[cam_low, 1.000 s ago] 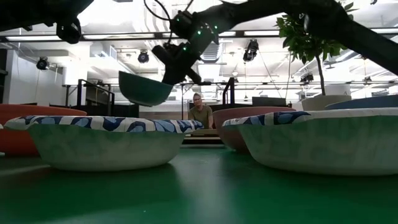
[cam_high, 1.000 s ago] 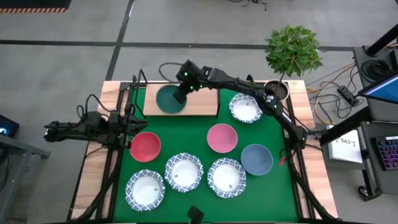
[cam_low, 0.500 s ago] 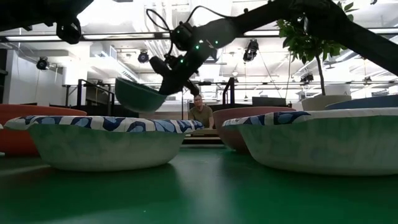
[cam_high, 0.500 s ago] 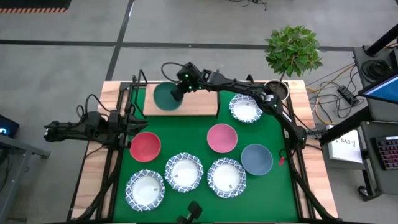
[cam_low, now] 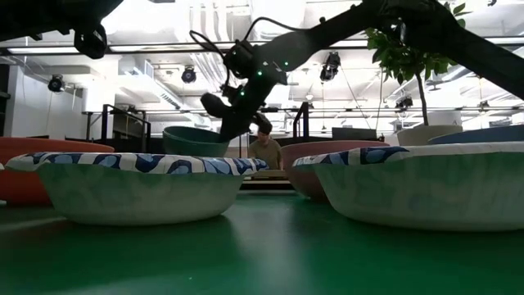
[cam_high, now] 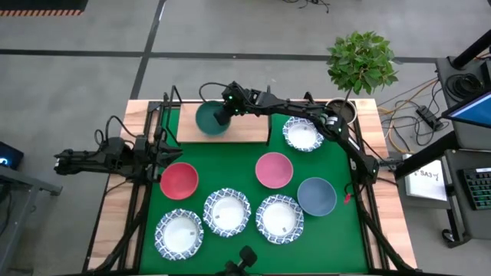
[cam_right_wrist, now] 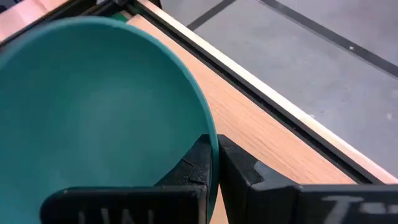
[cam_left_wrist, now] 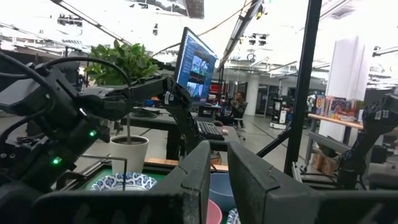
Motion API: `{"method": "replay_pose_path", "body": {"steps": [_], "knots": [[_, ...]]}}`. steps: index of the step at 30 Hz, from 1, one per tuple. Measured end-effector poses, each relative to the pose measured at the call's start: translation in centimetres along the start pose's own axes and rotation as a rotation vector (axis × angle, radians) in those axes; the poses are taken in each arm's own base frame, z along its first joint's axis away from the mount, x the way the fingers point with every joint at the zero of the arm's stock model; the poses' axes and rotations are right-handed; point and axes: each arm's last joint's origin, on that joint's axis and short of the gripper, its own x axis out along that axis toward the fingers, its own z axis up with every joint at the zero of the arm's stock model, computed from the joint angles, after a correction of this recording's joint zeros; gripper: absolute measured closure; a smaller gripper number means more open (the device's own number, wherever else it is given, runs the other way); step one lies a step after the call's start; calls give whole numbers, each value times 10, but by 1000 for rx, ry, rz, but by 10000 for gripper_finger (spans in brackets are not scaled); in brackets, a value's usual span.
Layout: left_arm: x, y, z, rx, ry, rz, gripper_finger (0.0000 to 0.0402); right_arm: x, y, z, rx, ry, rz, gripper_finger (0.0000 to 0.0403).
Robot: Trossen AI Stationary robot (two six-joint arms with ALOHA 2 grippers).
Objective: Place and stack bowls onto a shelf
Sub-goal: Put the green bowl on the shelf, then put the white bowl on the shelf
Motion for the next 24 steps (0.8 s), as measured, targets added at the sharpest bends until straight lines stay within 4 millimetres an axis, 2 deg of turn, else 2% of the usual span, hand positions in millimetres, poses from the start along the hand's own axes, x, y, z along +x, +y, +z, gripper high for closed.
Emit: {"method": "replay_pose_path", "body": {"steps": [10,14,19,24], "knots": [[0,0,1,-1,-6,-1,361,-1,-2,1,-8,2,-3,296],[0,0,1,-1,-7,-1,361,-11,-2,8,-21,22,-12,268],[0,0,1,-1,-7,-1,361,-28,-3,15,-51,72,-30,265],[0,0,1,-1,-7,-1,361,-34,-5,7,-84,175,-58,297]]}}
